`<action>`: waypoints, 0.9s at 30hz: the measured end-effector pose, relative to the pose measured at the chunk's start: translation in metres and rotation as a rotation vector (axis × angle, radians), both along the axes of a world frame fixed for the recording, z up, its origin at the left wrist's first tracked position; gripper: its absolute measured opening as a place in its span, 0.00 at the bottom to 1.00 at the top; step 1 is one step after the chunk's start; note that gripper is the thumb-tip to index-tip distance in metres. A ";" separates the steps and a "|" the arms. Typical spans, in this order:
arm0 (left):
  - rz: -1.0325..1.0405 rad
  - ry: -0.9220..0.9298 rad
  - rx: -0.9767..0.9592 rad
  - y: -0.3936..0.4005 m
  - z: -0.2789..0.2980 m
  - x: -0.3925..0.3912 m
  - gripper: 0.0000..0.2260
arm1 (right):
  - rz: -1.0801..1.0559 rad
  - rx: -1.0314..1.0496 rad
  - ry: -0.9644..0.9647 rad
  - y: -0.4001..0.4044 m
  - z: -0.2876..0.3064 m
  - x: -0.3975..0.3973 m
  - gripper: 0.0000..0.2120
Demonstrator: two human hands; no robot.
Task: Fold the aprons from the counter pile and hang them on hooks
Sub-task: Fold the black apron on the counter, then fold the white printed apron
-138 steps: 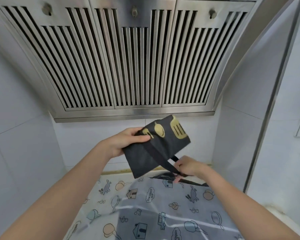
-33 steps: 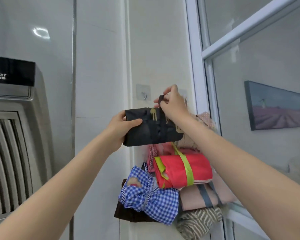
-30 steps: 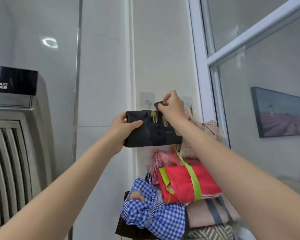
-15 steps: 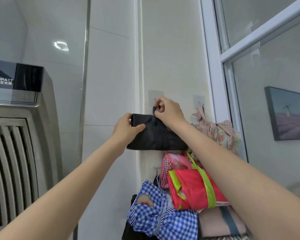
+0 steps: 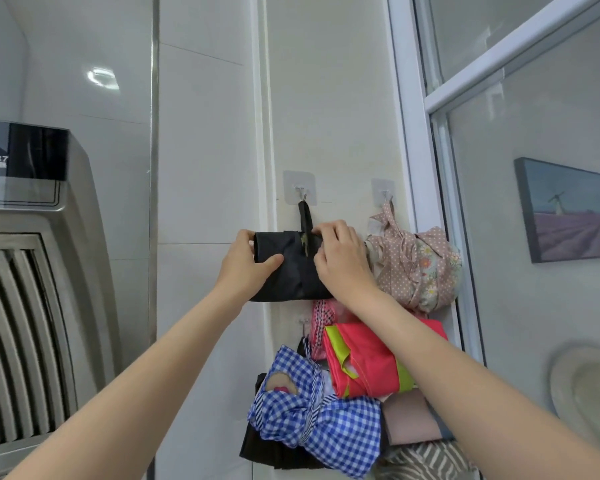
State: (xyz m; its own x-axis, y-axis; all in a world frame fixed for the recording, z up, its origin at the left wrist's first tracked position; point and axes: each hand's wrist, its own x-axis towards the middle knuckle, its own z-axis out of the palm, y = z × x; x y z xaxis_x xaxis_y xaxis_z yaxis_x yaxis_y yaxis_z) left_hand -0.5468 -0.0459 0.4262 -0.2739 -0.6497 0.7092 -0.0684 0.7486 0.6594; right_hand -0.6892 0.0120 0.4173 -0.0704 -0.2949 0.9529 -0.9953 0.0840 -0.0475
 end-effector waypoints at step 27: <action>0.106 -0.911 0.498 -0.015 -0.373 0.429 0.08 | 0.386 1.423 -0.046 -0.022 -0.349 0.394 0.21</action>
